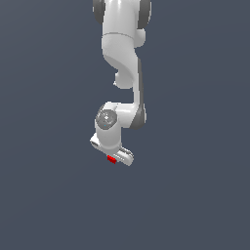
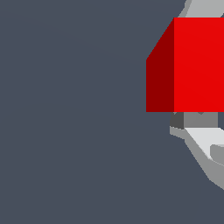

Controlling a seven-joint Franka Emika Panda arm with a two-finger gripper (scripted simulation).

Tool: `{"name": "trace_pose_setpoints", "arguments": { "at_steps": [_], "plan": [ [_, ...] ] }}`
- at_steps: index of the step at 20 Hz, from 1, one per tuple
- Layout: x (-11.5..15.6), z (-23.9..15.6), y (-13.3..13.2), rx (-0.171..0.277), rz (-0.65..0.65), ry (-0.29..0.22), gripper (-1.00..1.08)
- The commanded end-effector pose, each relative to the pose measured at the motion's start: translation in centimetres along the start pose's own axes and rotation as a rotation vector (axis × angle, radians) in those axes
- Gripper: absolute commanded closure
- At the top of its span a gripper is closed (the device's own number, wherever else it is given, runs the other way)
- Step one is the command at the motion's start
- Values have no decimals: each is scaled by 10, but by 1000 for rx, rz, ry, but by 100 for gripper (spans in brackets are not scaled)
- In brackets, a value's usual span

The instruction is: Pick up the red cube and move it to a goal position.

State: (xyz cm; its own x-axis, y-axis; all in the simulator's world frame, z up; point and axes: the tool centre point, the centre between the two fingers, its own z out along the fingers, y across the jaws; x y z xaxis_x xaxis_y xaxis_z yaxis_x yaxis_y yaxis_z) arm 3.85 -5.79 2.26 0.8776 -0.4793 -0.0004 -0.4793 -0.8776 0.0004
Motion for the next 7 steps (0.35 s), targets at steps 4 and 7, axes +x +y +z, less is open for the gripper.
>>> {"name": "trace_pose_setpoints", "arguments": {
  "at_steps": [4, 7],
  "plan": [
    [10, 0, -1, 0, -1, 0, 108],
    [11, 0, -1, 0, -1, 0, 108]
  ]
}}
